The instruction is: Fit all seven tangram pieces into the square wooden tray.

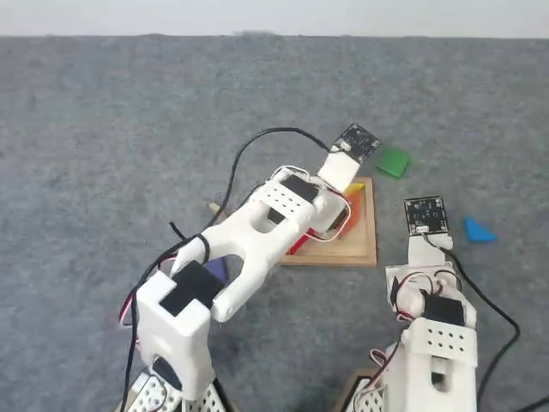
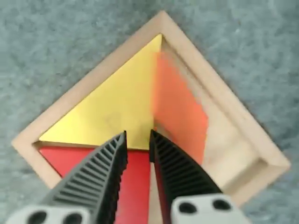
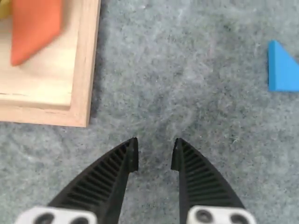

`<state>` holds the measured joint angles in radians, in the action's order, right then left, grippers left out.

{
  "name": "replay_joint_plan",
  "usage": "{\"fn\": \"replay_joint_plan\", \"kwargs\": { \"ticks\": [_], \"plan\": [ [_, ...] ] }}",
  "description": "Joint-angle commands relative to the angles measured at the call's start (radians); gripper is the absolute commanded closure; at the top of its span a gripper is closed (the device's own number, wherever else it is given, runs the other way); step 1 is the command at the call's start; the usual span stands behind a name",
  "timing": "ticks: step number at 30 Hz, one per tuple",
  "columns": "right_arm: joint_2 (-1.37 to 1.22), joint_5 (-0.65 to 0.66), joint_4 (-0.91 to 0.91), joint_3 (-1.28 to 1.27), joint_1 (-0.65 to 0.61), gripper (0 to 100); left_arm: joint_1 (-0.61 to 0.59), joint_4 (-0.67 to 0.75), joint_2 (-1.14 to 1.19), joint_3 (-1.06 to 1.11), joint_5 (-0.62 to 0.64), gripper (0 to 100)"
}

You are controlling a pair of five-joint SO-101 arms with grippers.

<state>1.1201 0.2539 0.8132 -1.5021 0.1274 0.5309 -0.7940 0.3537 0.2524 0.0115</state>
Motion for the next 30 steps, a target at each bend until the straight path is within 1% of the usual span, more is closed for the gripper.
{"fn": "replay_joint_plan", "kwargs": {
  "ticks": [1,8,12,14,15,18,21,25,30],
  "plan": [
    [0.028,-0.008,-0.019,0.032,-0.004,86.2,0.014,0.025,-0.037,-0.021,-0.014,92],
    [0.028,-0.008,-0.021,0.032,-0.004,86.2,0.005,0.031,-0.038,-0.021,-0.014,92],
    [0.028,-0.006,-0.021,0.032,-0.004,86.2,-0.006,-0.084,-0.078,-0.031,-0.014,92],
    [0.028,-0.006,-0.021,0.032,-0.004,86.2,0.023,-0.153,-0.117,-0.016,-0.015,93],
    [0.028,-0.006,-0.021,0.032,-0.004,86.2,0.038,-0.164,-0.138,-0.002,-0.015,93],
    [0.028,-0.006,-0.019,0.032,-0.004,86.2,0.061,-0.100,-0.173,0.065,-0.015,93],
    [0.028,-0.006,-0.016,0.032,-0.004,86.2,0.055,-0.046,-0.144,0.094,-0.015,92],
    [0.028,-0.006,-0.016,0.032,-0.004,86.2,0.057,-0.035,-0.058,0.048,-0.046,93],
    [0.028,-0.006,-0.016,0.032,-0.004,86.2,0.057,-0.032,-0.003,-0.038,-0.049,92]
  ]
}}
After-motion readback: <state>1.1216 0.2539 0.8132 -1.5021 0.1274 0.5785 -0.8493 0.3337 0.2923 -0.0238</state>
